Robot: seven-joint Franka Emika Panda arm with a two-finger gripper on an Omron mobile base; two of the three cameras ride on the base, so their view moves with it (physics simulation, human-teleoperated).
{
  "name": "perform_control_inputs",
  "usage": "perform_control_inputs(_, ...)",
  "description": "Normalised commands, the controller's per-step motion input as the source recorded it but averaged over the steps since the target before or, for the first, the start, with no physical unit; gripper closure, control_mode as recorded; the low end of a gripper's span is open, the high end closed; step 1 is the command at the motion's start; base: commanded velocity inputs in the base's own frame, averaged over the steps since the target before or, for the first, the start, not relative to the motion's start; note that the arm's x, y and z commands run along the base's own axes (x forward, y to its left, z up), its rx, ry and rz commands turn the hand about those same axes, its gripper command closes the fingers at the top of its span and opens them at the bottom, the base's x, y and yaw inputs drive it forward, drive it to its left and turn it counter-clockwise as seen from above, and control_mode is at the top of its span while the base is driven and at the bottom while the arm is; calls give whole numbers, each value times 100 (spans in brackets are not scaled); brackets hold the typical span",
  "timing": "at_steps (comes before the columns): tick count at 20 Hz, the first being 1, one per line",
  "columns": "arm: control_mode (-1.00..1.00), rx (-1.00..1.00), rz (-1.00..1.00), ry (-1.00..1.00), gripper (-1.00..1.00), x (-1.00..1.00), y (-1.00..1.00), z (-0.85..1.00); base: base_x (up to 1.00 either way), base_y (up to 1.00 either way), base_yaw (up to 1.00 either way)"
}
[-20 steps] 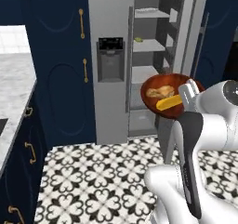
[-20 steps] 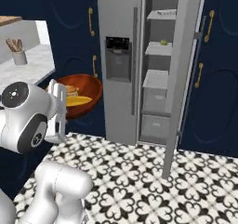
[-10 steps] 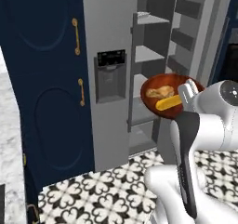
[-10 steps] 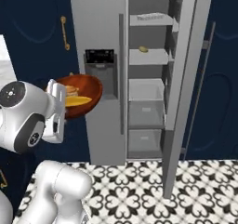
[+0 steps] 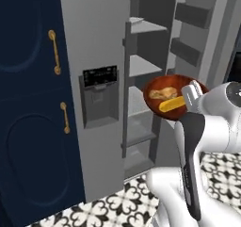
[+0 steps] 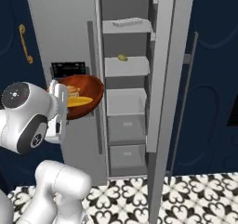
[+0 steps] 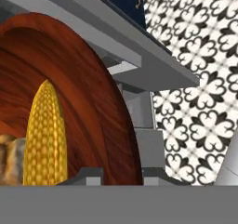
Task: Pick the chicken drumstick and corn from their plates and place them in the bowl. Then put the bowl in the fridge.
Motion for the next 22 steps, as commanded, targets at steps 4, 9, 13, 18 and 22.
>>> perform_control_inputs(4, 100, 0, 0, 0, 100, 0, 0, 0, 86, 0, -29)
perform_control_inputs(9, 100, 0, 0, 0, 100, 0, 0, 0, 97, 8, -21)
perform_control_inputs(13, 100, 0, 0, 0, 100, 0, 0, 0, 64, -25, -7)
perform_control_inputs(18, 100, 0, 0, 0, 100, 0, 0, 0, 53, -50, -7)
perform_control_inputs(22, 100, 0, 0, 0, 100, 0, 0, 0, 96, -2, -7)
